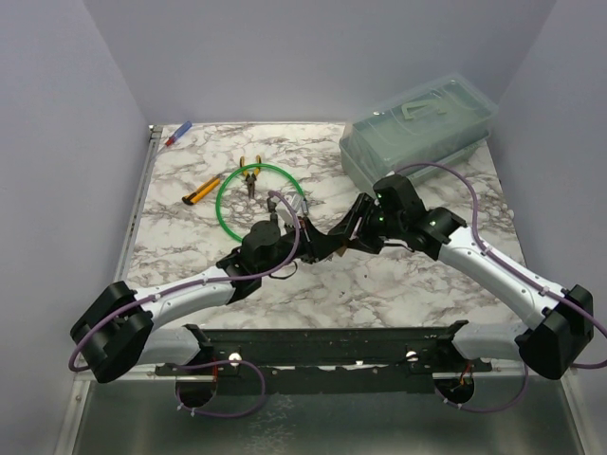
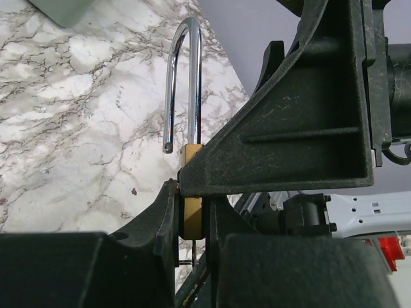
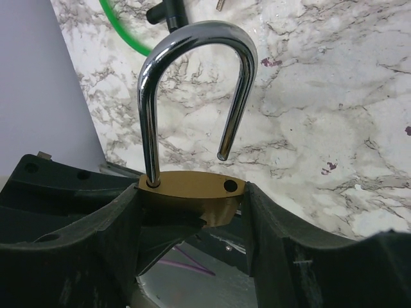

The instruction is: Unlock with the key

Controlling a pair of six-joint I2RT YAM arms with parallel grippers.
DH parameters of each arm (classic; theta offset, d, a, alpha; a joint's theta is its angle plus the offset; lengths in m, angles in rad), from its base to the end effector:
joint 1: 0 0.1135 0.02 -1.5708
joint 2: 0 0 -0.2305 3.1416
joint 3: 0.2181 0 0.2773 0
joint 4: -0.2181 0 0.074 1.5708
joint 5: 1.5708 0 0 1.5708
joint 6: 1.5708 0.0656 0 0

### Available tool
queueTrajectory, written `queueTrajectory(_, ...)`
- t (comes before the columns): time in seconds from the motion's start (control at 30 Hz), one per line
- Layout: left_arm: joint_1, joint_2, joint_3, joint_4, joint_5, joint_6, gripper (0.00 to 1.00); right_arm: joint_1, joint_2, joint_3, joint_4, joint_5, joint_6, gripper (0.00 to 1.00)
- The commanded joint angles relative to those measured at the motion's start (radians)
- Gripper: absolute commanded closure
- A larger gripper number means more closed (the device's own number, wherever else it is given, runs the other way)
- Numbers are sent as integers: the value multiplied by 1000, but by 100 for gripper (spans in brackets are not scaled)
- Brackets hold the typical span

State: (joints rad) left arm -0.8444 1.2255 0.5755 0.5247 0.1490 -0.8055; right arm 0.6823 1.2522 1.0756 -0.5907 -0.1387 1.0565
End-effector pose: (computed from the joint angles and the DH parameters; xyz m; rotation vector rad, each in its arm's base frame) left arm 0.2130 -0.2544 0.1970 0.1608 1.8835 -1.3174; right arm 0.2464 0.2119 0.2474 0.4024 2.5318 0.9465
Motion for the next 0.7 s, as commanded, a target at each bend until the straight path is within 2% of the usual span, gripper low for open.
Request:
queueTrajectory(0.0, 5, 21, -2, 31, 28, -7, 100, 8, -48, 8, 62, -31, 16, 93)
queueTrajectory(0.1, 6, 9, -15, 35, 29, -3, 100, 8, -47, 22, 14, 30, 27, 62)
queueTrajectory(0.17, 6, 1, -22, 35, 29, -1, 100, 8, -44, 30, -7, 62, 28, 49)
queueTrajectory(0.27, 6, -5, -28, 36, 33, 0, 100, 8, -22, 63, -55, 103, 30, 37)
queueTrajectory(0.4, 6, -10, -31, 41, 53, 1, 100, 8, 12, 117, -110, 170, 28, 26)
queueTrajectory(0.67, 6, -34, -51, 65, 70, 2, 100, 8, 66, 141, -142, 224, 34, 27)
